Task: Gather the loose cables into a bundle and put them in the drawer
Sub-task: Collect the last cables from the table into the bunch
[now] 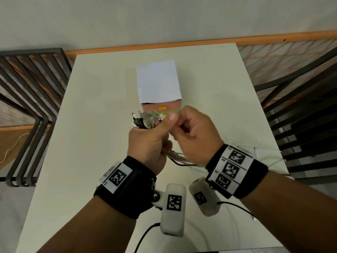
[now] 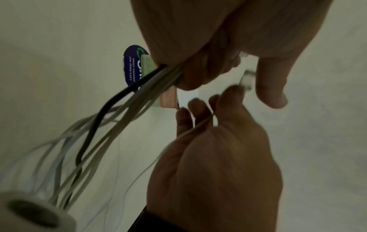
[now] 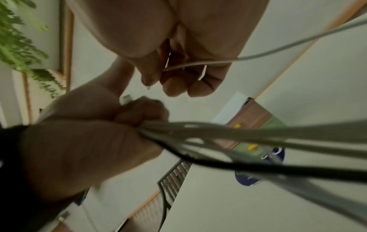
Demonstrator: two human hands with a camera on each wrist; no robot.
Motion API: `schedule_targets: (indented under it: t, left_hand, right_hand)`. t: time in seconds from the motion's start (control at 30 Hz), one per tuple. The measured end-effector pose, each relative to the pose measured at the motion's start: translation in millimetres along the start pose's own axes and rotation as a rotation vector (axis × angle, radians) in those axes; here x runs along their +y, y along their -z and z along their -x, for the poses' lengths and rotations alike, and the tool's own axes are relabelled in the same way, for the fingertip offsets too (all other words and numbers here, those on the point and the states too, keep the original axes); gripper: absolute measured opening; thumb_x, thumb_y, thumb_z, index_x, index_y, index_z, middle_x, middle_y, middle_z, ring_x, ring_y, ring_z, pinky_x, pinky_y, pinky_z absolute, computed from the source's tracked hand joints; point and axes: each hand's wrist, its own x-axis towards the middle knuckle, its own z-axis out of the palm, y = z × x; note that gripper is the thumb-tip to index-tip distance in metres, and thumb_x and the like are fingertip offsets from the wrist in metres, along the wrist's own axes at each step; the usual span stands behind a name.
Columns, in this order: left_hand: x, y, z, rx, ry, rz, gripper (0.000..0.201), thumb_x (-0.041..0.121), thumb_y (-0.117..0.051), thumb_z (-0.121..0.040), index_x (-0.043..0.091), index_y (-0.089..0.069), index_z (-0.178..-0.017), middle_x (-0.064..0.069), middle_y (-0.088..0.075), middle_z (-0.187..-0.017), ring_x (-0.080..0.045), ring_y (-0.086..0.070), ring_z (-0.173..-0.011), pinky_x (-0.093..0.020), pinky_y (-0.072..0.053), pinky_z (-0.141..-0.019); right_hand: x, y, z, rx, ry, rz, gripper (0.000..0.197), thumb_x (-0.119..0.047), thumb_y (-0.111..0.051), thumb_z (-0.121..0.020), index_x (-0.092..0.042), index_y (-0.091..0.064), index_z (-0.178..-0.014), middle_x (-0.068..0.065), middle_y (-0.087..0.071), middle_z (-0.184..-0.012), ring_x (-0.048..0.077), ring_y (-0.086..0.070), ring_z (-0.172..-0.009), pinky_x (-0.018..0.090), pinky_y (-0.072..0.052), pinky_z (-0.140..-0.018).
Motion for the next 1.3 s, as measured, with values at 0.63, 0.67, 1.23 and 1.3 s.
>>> schedule_targets:
  t: [0.63, 0.67, 1.23, 1.3]
  left_hand:
    - [46, -7, 6, -0.149, -0.132, -0.009, 0.061, 0.042, -0.066, -0.090, 0.018, -0.014, -0.068, 0.004, -0.016, -0.044, -0.011, -0.015, -0.034, -0.021, -0.021, -0.041]
    - [51, -2, 5, -0.157, -0.144, -0.022, 0.060, 0.037, -0.068, -0.090, 0.019, -0.015, -0.068, 0.005, -0.016, -0.042, -0.010, -0.015, -0.032, -0.020, -0.021, -0.040]
    - [94, 23, -11, -0.017, -0.260, -0.036, 0.049, 0.001, -0.059, -0.083, 0.019, -0.021, -0.058, 0.005, -0.015, -0.041, -0.013, -0.008, -0.032, -0.016, -0.014, -0.043]
    - [95, 18, -12, -0.041, -0.277, -0.031, 0.050, 0.000, -0.058, -0.083, 0.019, -0.022, -0.055, 0.005, -0.016, -0.040, -0.012, -0.009, -0.030, -0.015, -0.015, -0.043]
  right_hand:
    - [-4, -13, -6, -0.503, -0.237, 0.560, 0.048, -0.040, -0.050, -0.096, -0.011, -0.049, -0.057, 0.005, -0.048, -0.057, 0.022, -0.044, -0.056, 0.032, -0.034, -0.053]
    - [4, -8, -9, -0.492, -0.275, 0.605, 0.050, -0.042, -0.050, -0.095, -0.014, -0.046, -0.054, 0.003, -0.047, -0.055, 0.023, -0.045, -0.057, 0.032, -0.035, -0.053]
    - [72, 58, -12, -0.578, -0.613, 1.298, 0.052, -0.057, -0.060, -0.073, -0.017, -0.058, -0.107, 0.005, -0.054, -0.122, 0.031, -0.046, -0.116, 0.050, -0.032, -0.104]
    - [41, 34, -11, -0.545, -0.326, 1.132, 0.077, -0.061, -0.066, -0.065, -0.025, -0.049, -0.130, -0.001, -0.045, -0.140, 0.025, -0.031, -0.136, 0.056, -0.009, -0.117]
